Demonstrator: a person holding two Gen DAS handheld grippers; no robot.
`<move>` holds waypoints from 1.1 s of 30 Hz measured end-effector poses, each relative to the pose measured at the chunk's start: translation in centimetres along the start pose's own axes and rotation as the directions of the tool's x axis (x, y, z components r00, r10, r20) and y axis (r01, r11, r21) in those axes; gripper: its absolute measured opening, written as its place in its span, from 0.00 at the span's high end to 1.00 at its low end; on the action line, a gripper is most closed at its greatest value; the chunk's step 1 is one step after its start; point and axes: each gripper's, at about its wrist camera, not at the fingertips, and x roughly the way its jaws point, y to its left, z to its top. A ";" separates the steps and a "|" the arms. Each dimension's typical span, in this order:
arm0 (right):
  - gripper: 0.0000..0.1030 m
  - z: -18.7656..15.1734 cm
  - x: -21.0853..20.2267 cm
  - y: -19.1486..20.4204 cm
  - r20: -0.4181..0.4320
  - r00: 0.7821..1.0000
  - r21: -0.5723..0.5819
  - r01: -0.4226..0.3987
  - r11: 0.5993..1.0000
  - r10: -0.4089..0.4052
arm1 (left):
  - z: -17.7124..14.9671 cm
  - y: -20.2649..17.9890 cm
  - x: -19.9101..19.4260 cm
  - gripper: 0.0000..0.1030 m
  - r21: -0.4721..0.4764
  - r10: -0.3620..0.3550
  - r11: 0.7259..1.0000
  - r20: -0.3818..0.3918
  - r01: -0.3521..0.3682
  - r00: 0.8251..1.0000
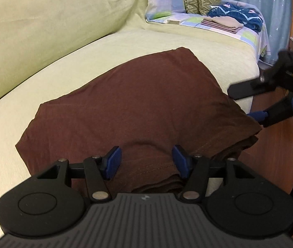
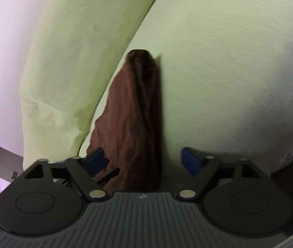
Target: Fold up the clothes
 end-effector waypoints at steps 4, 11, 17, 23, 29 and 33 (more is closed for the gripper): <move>0.14 -0.2 0.3 0.3 0.012 1.000 -0.049 -0.008 0.999 0.009 | -0.2 0.3 0.0 0.41 -0.015 -0.018 1.000 0.003 0.018 1.000; 0.23 0.7 3.2 1.4 0.050 0.995 -0.039 -0.086 0.996 0.088 | 0.0 0.3 0.2 0.41 -0.029 -0.014 0.999 0.010 0.014 1.000; 0.48 0.4 3.5 0.8 0.048 0.994 0.035 -0.104 0.994 0.102 | 0.2 0.6 0.5 0.41 -0.052 -0.036 0.998 0.009 0.036 0.999; 0.54 -0.3 4.4 0.8 0.030 0.993 0.059 -0.112 0.992 0.111 | 0.5 2.2 0.0 0.41 -0.160 -0.073 0.984 0.024 0.076 0.997; 0.82 0.3 4.9 1.6 0.002 0.999 -0.007 -0.044 0.999 0.044 | 2.2 9.3 -1.5 0.42 -0.320 0.034 0.947 0.081 -0.007 0.996; 0.82 0.7 5.0 1.7 -0.020 0.999 -0.011 -0.034 0.999 0.034 | 3.2 16.7 0.4 0.42 -0.384 -0.013 0.922 0.078 0.042 0.997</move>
